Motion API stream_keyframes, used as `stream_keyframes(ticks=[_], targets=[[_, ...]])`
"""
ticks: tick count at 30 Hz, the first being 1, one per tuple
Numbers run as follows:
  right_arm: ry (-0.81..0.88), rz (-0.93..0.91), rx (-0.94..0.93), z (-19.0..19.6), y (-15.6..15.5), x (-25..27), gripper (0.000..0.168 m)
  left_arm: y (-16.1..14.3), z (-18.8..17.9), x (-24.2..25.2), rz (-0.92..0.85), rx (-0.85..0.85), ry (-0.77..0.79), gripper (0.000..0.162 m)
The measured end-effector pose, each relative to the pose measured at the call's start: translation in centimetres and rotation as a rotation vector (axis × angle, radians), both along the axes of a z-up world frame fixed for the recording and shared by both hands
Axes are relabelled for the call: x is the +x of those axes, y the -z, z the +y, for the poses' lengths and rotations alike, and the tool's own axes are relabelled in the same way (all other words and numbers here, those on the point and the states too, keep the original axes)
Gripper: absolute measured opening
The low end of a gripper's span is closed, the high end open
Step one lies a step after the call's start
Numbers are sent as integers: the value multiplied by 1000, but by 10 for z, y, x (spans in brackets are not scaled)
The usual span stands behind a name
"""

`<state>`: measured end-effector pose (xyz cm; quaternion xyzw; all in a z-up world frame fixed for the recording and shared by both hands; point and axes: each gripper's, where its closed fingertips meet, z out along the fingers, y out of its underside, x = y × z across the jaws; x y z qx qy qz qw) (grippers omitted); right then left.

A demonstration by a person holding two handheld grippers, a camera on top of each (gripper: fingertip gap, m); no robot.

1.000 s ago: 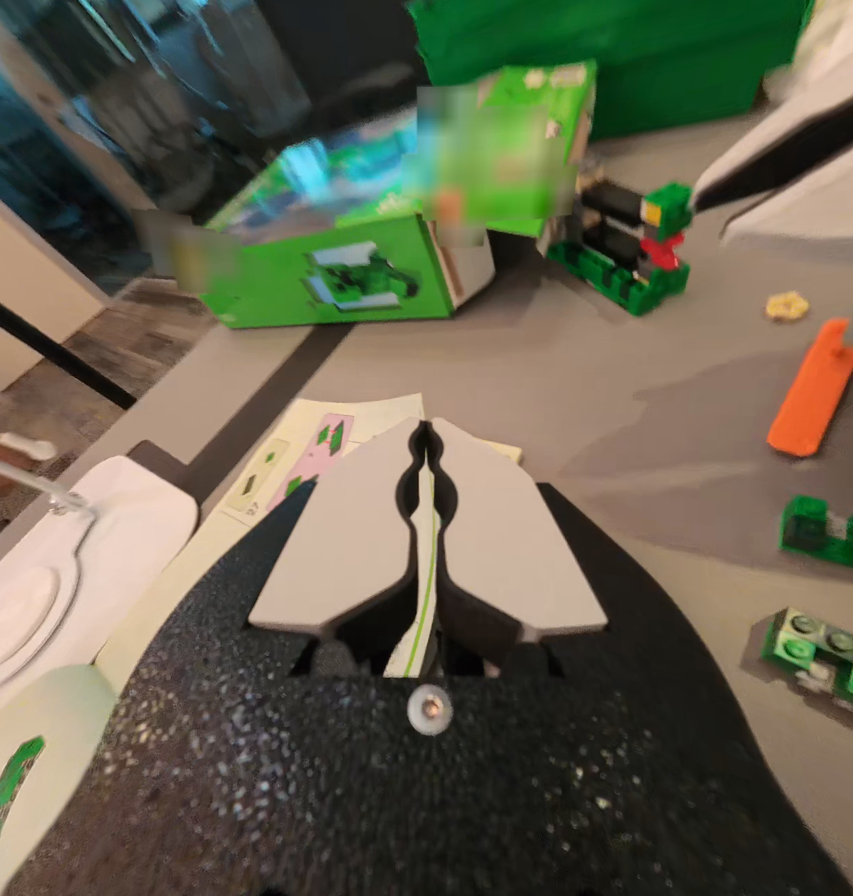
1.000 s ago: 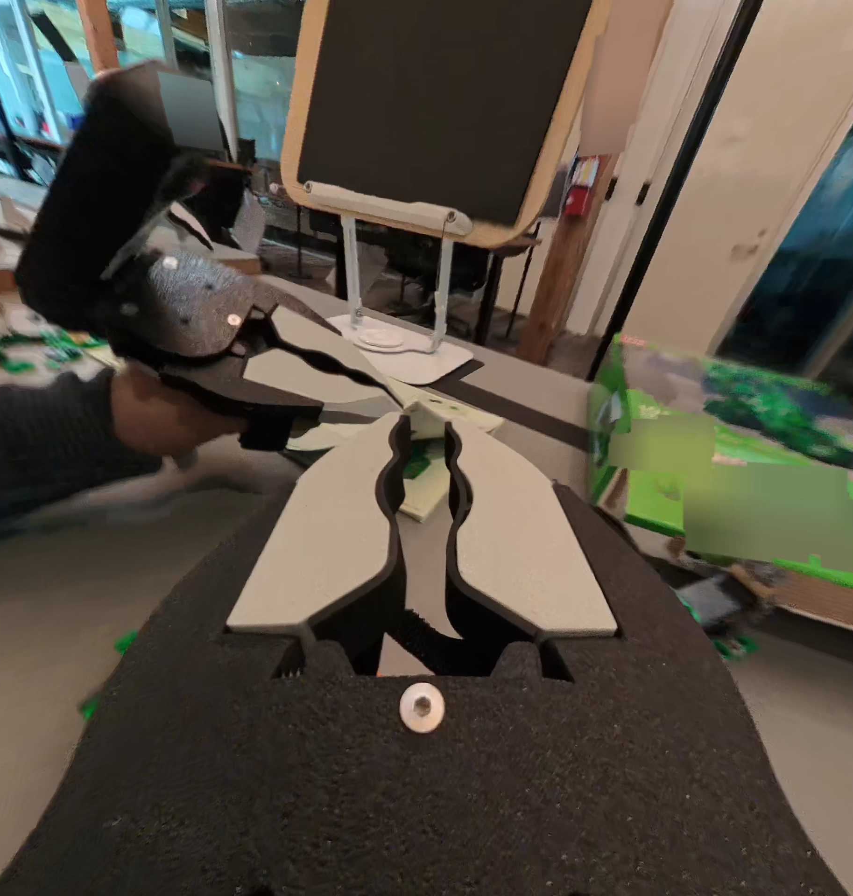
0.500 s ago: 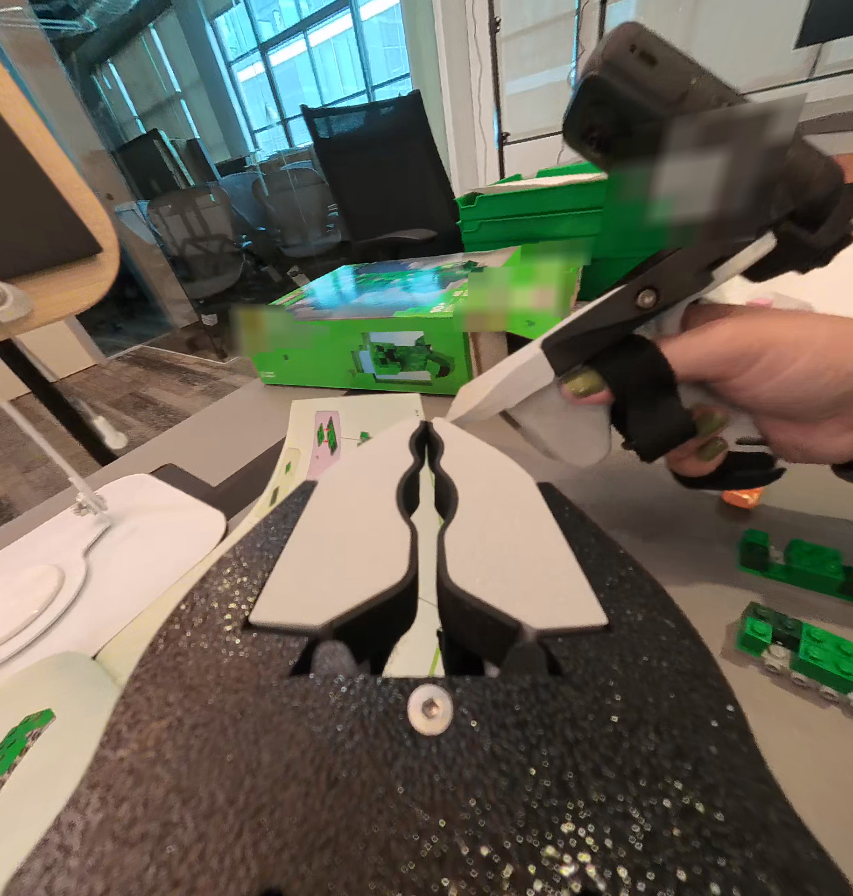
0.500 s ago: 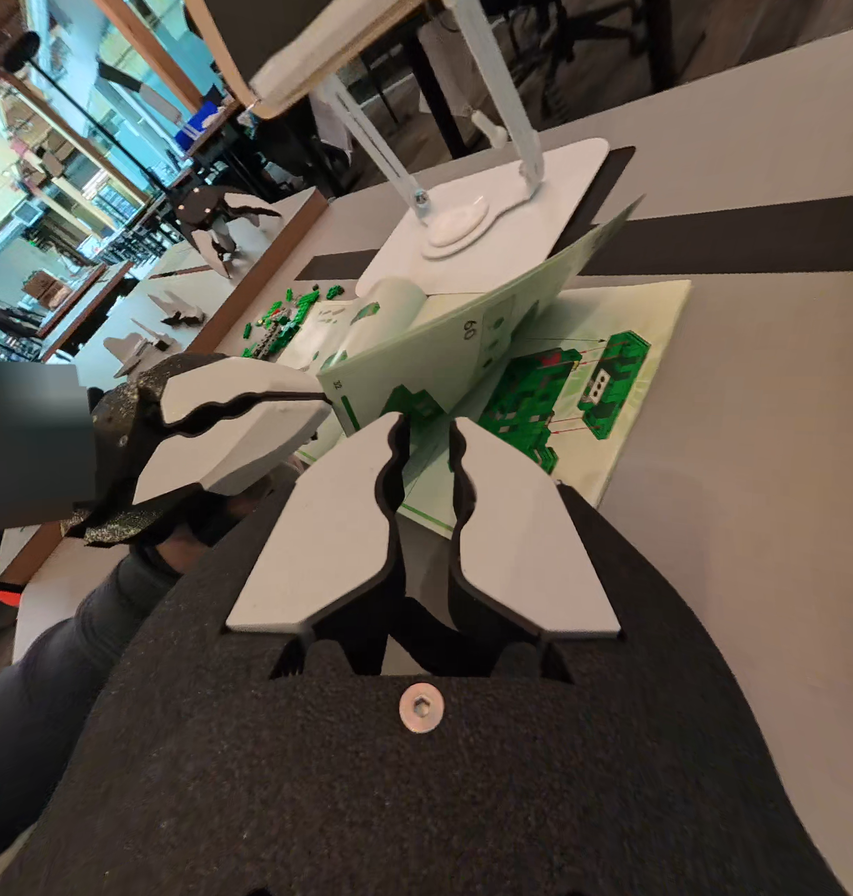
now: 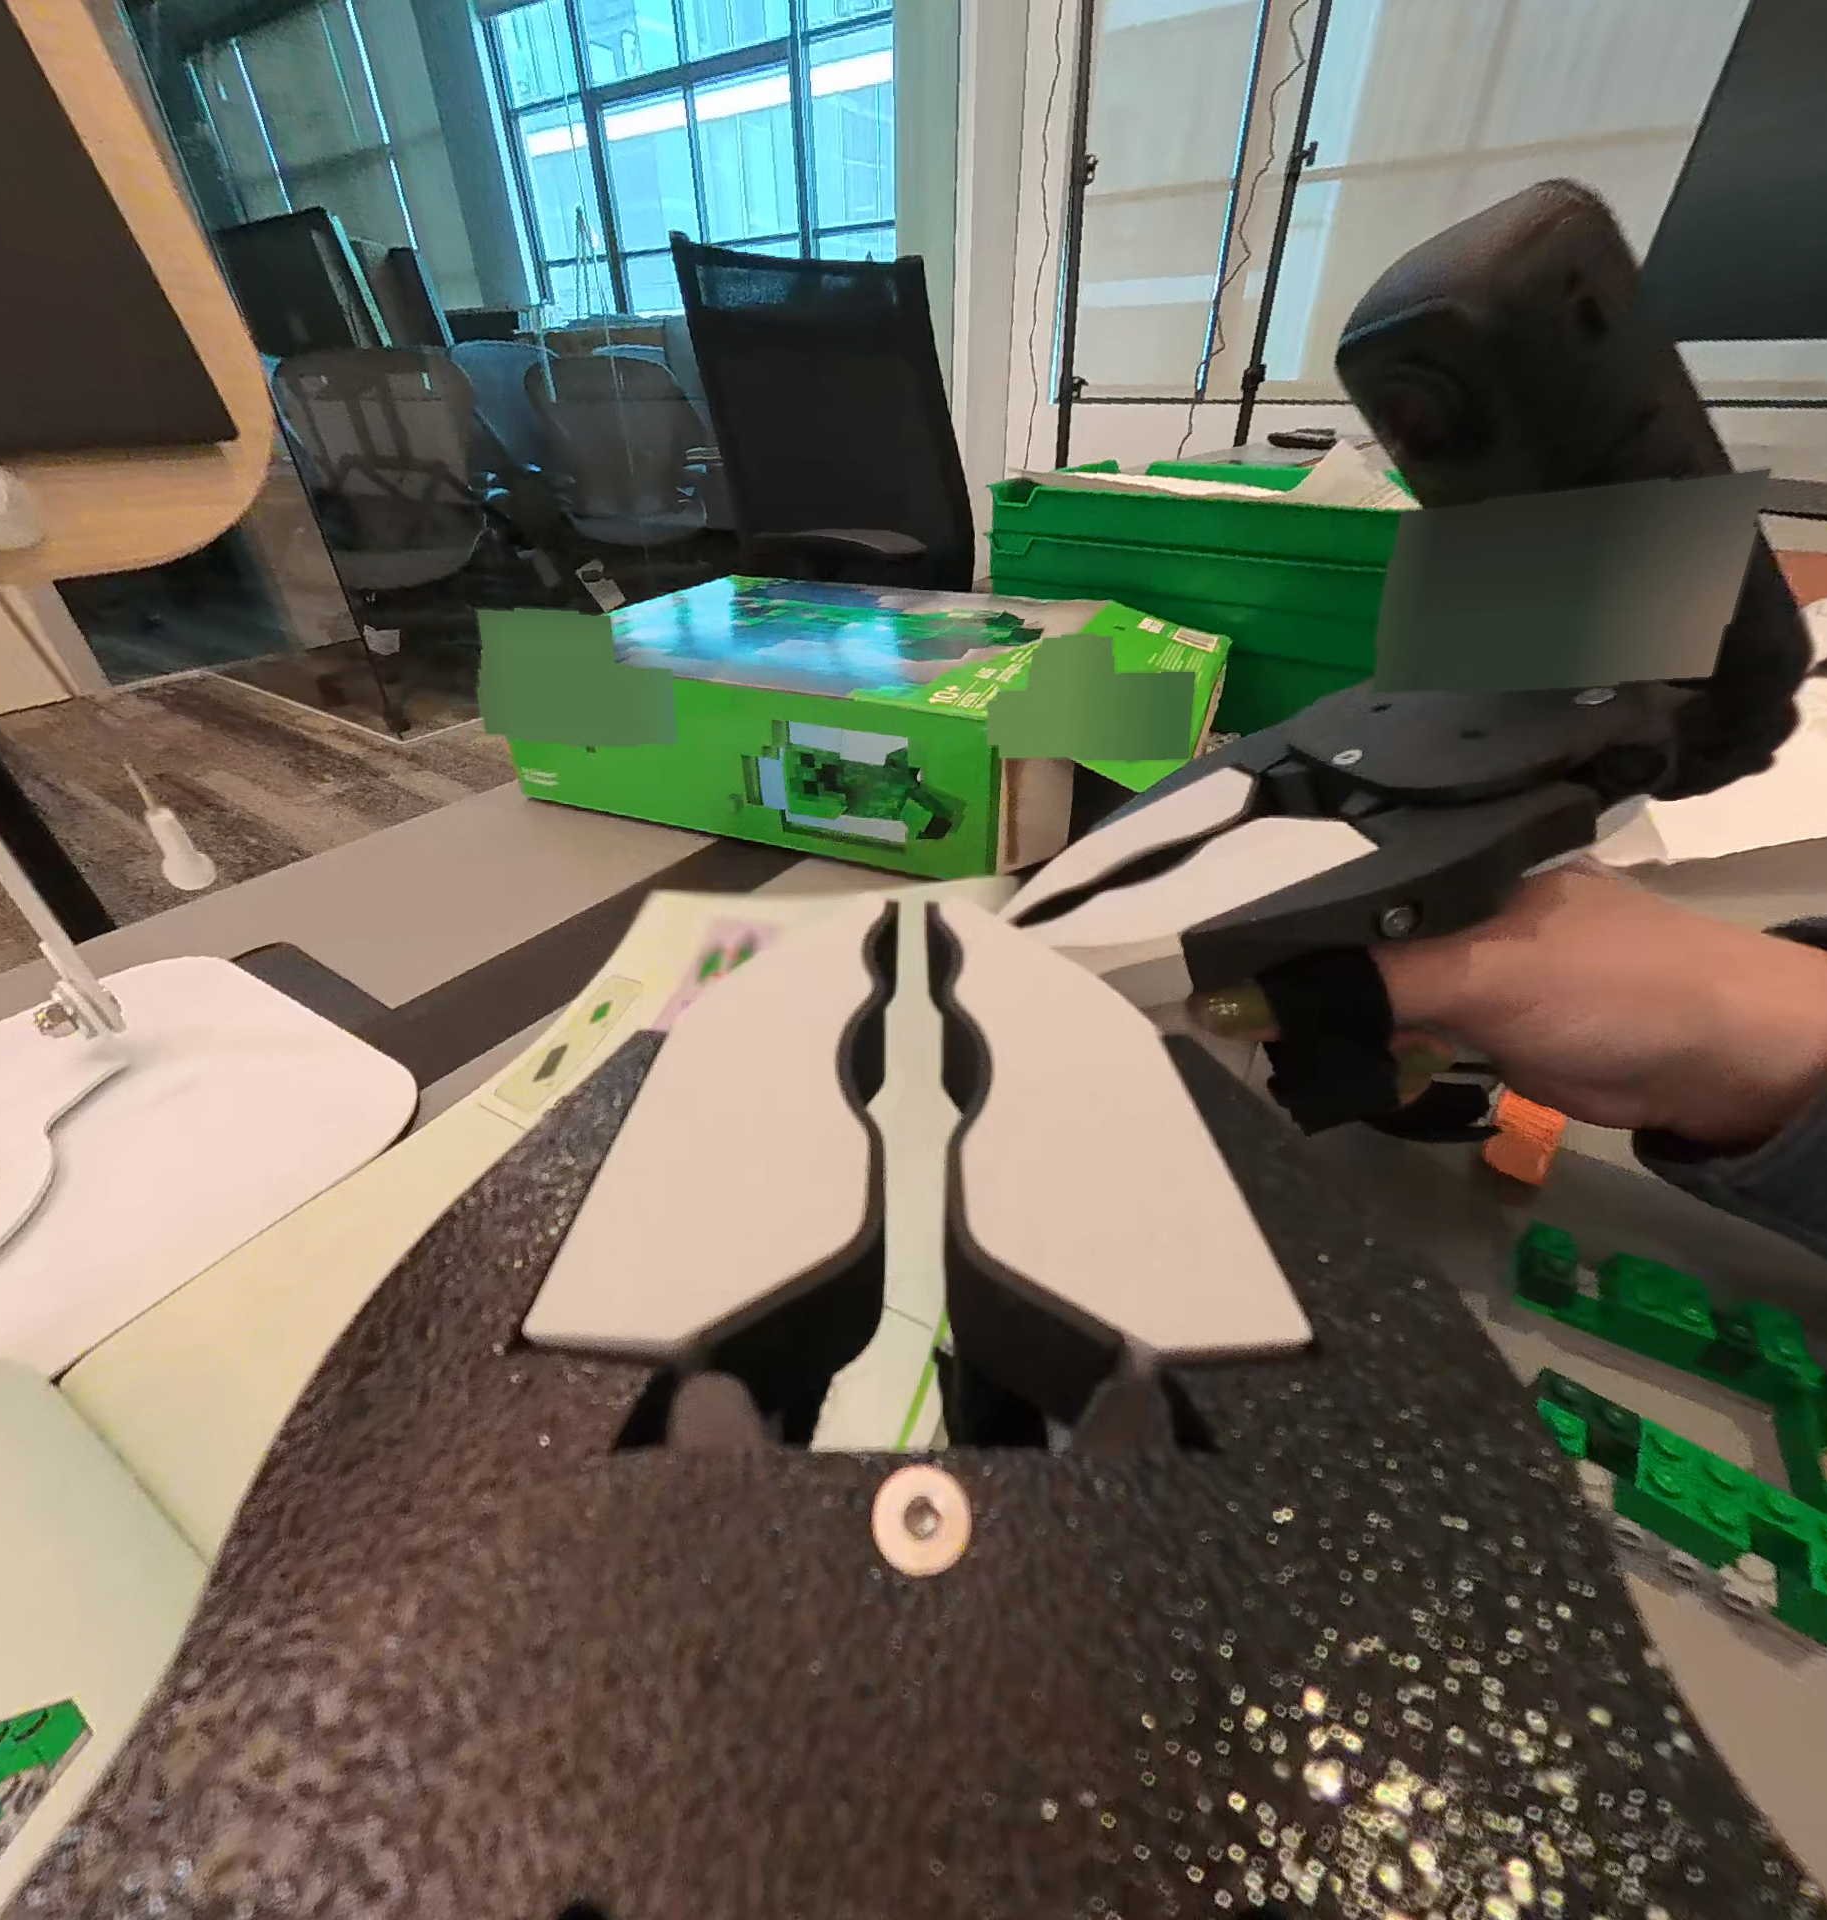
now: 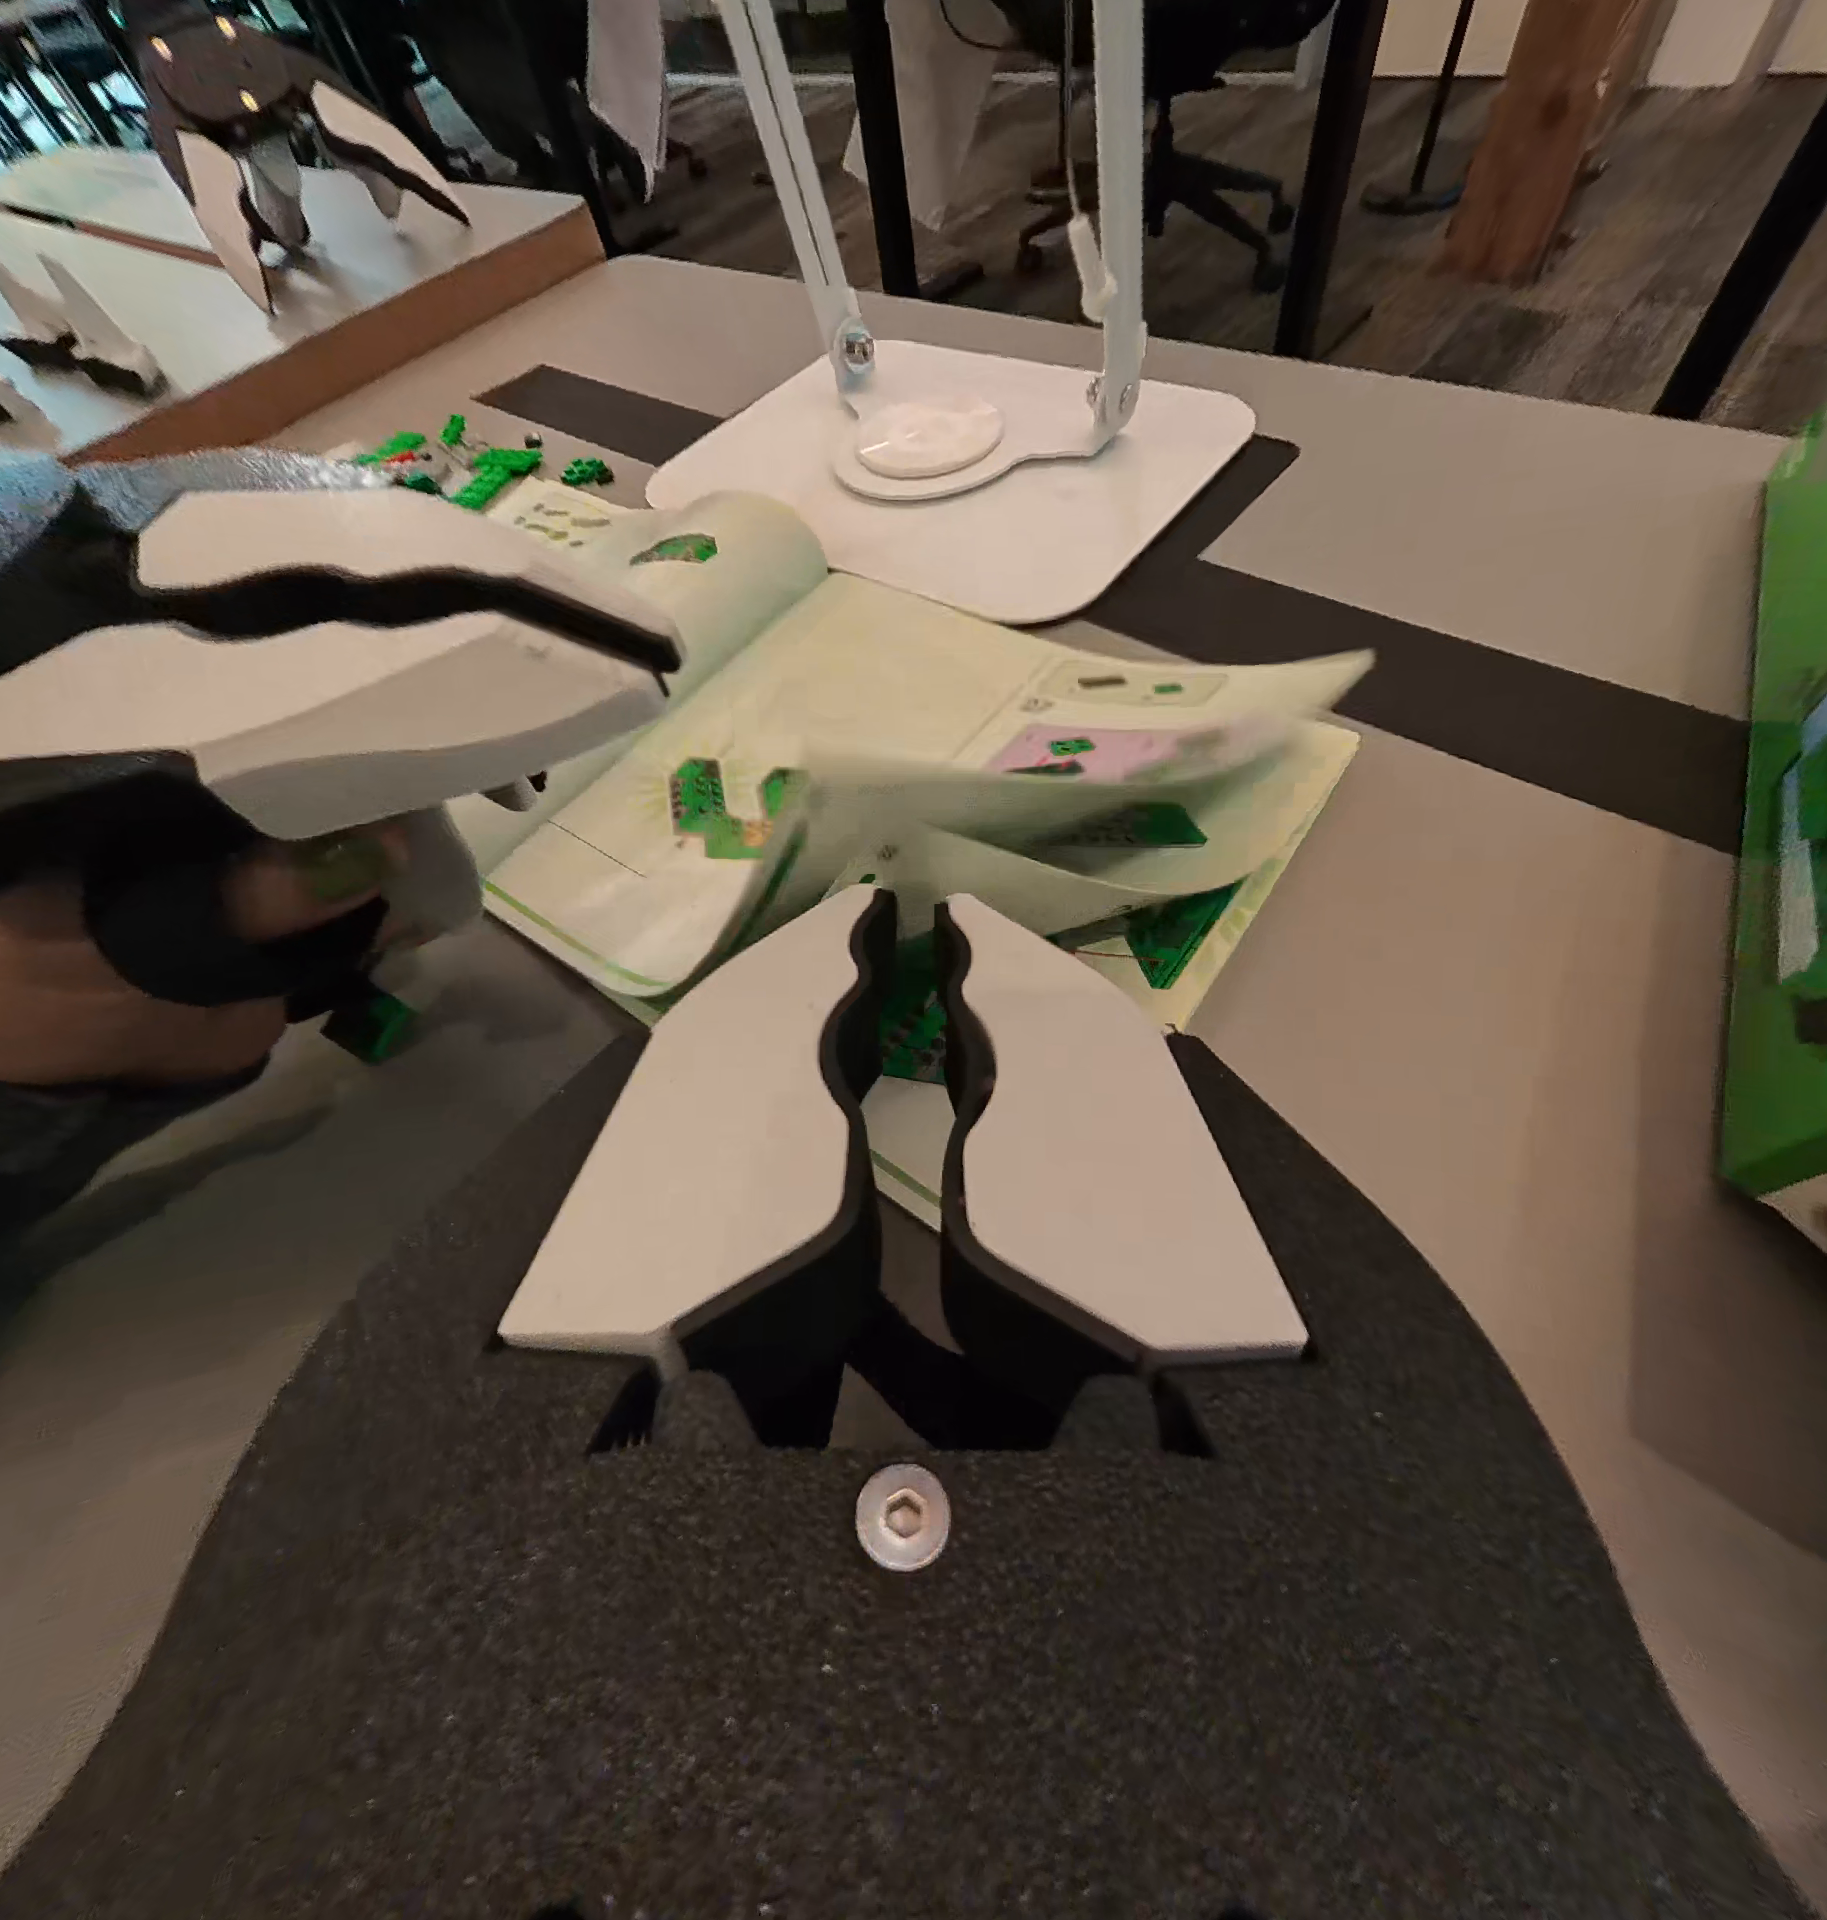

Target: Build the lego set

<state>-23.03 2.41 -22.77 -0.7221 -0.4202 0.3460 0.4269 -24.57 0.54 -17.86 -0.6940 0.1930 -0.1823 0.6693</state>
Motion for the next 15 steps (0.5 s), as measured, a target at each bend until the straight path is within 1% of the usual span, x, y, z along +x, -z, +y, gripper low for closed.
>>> stream_keyframes(ticks=[3, 7, 10, 15], targets=[[-1, -33, 8, 0, 7, 0, 6, 5, 2, 1, 28, -24, -13, 0], [-6, -28, 11, 0, 5, 1, 6, 13, 2, 9, 101, -48, 19, 0], [-6, -38, 10, 0, 7, 3, 6, 24, 3, 11, 171, -93, 24, 7], [-15, -57, 26, -1, 9, 3, 5, 29, 6, 13, 171, -132, 23, 6]])
